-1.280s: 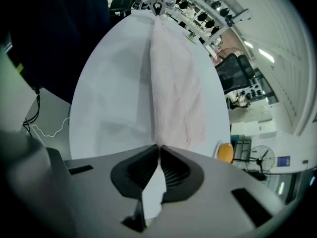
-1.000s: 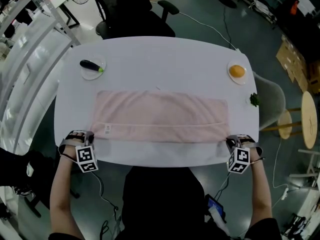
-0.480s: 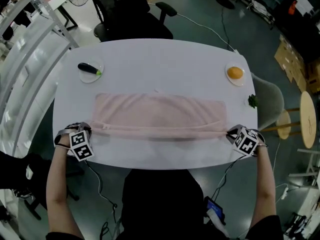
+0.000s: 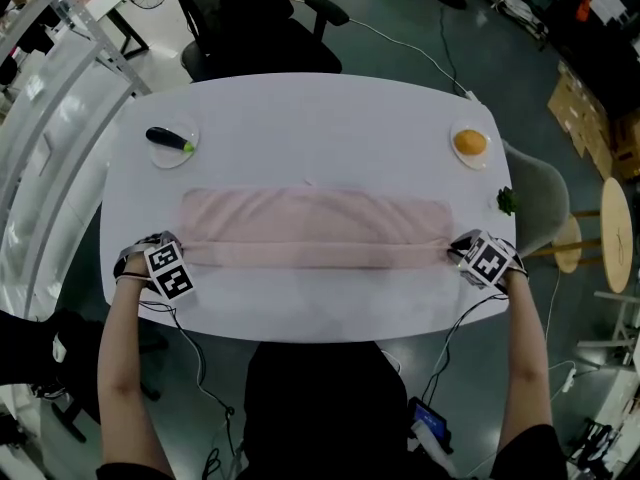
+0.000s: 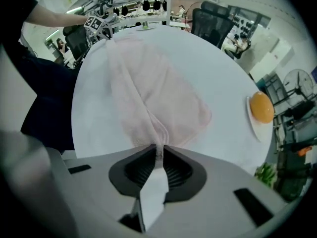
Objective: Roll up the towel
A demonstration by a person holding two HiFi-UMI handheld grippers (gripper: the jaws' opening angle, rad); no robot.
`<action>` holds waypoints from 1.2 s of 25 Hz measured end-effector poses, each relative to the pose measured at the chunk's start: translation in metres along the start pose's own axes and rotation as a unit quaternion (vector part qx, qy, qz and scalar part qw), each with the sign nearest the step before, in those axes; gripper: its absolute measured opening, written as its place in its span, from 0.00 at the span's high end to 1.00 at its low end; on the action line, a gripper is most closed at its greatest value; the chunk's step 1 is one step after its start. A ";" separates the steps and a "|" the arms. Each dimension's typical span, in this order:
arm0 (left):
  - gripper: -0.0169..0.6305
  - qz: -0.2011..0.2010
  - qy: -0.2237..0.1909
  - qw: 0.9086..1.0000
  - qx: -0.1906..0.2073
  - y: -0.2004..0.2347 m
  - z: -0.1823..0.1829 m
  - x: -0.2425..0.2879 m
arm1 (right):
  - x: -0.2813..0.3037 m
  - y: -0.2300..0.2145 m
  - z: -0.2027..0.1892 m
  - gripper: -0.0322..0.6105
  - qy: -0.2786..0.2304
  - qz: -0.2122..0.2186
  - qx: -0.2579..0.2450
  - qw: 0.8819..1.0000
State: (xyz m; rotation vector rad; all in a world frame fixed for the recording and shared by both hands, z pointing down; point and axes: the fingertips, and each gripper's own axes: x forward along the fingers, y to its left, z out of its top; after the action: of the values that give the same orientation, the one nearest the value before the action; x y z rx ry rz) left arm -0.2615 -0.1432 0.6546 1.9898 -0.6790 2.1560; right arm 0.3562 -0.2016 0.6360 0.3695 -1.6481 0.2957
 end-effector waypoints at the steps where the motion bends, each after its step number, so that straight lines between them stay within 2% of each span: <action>1: 0.93 0.001 0.002 1.000 0.002 0.000 0.000 0.002 | 0.004 -0.001 -0.001 0.86 0.003 -0.003 0.005 1.000; 6: 0.93 0.017 0.013 0.999 0.027 -0.001 0.003 0.006 | 0.011 0.000 0.002 0.84 0.007 -0.014 0.001 1.000; 8: 0.91 0.031 0.010 0.999 0.024 0.003 0.003 0.003 | 0.008 -0.005 0.002 0.79 0.011 -0.034 -0.013 0.999; 11: 0.74 0.052 -0.009 0.999 -0.011 0.016 0.001 -0.006 | -0.002 -0.015 0.001 0.70 0.005 -0.065 -0.026 0.998; 13: 0.67 0.055 -0.021 0.998 -0.033 0.022 -0.003 -0.014 | -0.012 -0.019 0.002 0.68 -0.008 -0.074 -0.024 0.997; 18: 0.64 0.065 -0.047 0.996 -0.048 0.028 -0.006 -0.031 | -0.035 -0.020 0.004 0.64 -0.048 -0.069 0.014 0.996; 23: 0.64 0.067 -0.038 0.996 -0.039 0.027 -0.001 -0.020 | -0.018 -0.017 -0.001 0.65 -0.029 -0.069 0.019 0.997; 25: 0.64 0.060 -0.031 0.997 -0.047 0.026 -0.002 -0.009 | -0.004 -0.017 -0.004 0.65 -0.023 -0.066 0.033 0.997; 30: 0.64 0.055 -0.041 0.996 -0.059 0.026 -0.002 -0.006 | 0.001 -0.022 -0.008 0.63 -0.051 -0.052 0.082 0.994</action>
State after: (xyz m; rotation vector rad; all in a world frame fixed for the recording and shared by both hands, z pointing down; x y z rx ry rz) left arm -0.2727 -0.1640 0.6427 2.0348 -0.9254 2.0482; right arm 0.3725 -0.2187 0.6377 0.6025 -1.7035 0.3396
